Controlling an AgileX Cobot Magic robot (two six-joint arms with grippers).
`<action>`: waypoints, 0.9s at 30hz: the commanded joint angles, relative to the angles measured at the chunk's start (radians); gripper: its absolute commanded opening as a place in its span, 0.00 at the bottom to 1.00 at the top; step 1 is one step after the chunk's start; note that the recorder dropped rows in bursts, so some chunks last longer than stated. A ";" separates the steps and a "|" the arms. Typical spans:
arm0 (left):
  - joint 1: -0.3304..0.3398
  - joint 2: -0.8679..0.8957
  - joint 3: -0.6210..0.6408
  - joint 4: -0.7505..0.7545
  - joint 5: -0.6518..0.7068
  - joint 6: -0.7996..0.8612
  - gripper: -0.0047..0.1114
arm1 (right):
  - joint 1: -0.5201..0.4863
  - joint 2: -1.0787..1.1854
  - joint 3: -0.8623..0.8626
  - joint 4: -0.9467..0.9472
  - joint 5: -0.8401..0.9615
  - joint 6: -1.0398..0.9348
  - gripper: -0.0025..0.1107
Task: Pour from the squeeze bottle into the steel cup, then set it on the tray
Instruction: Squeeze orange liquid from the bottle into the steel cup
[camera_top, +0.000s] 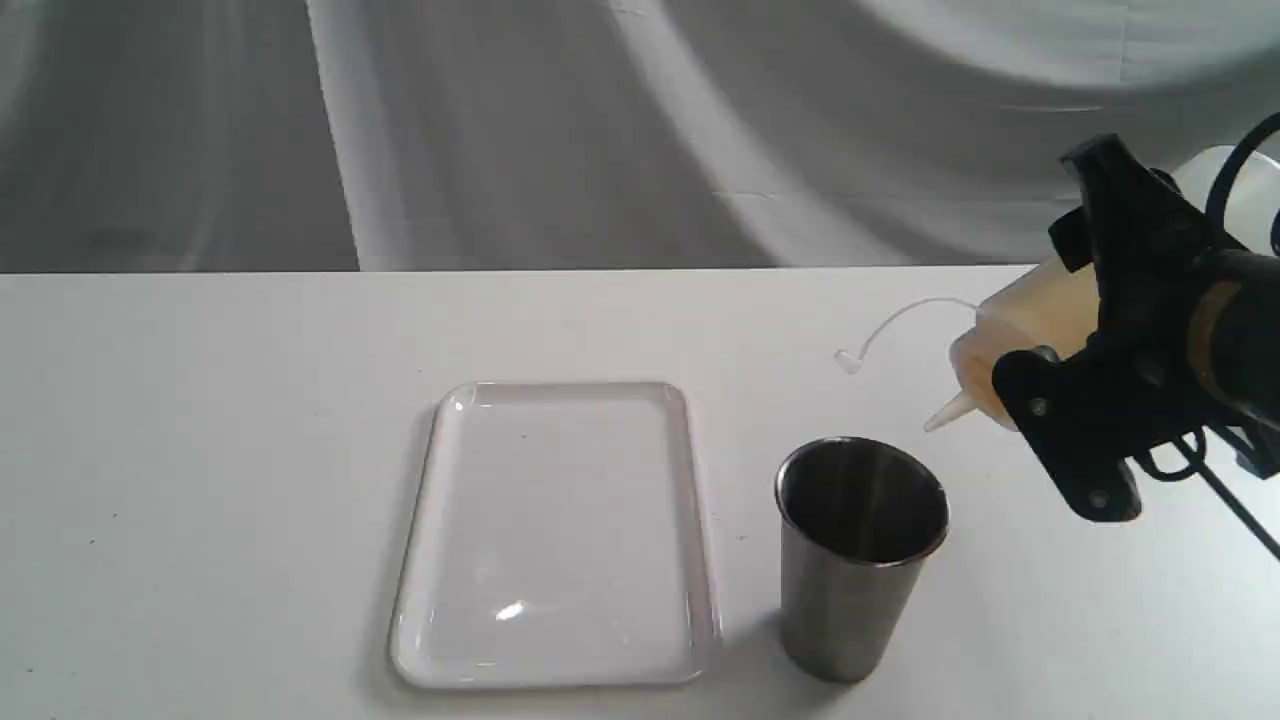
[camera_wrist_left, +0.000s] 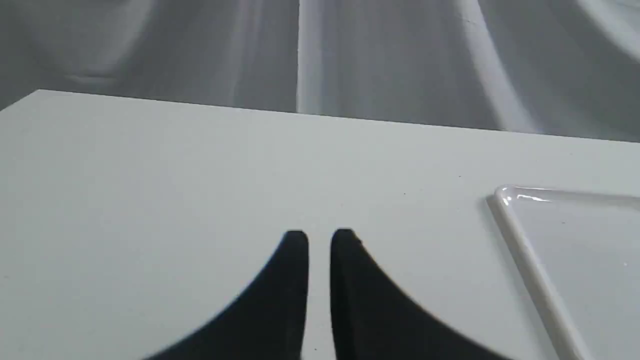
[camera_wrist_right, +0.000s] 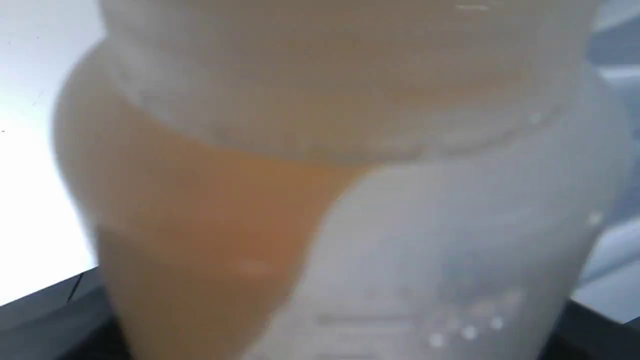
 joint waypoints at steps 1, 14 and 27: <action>-0.005 0.002 0.004 -0.004 0.001 -0.002 0.11 | 0.001 -0.008 -0.011 -0.012 0.003 0.094 0.02; -0.005 0.002 0.004 -0.004 0.001 -0.002 0.11 | 0.001 -0.008 -0.011 -0.012 -0.029 0.166 0.02; -0.005 0.002 0.004 -0.004 0.001 -0.002 0.11 | 0.001 -0.008 -0.014 -0.012 -0.039 -0.049 0.02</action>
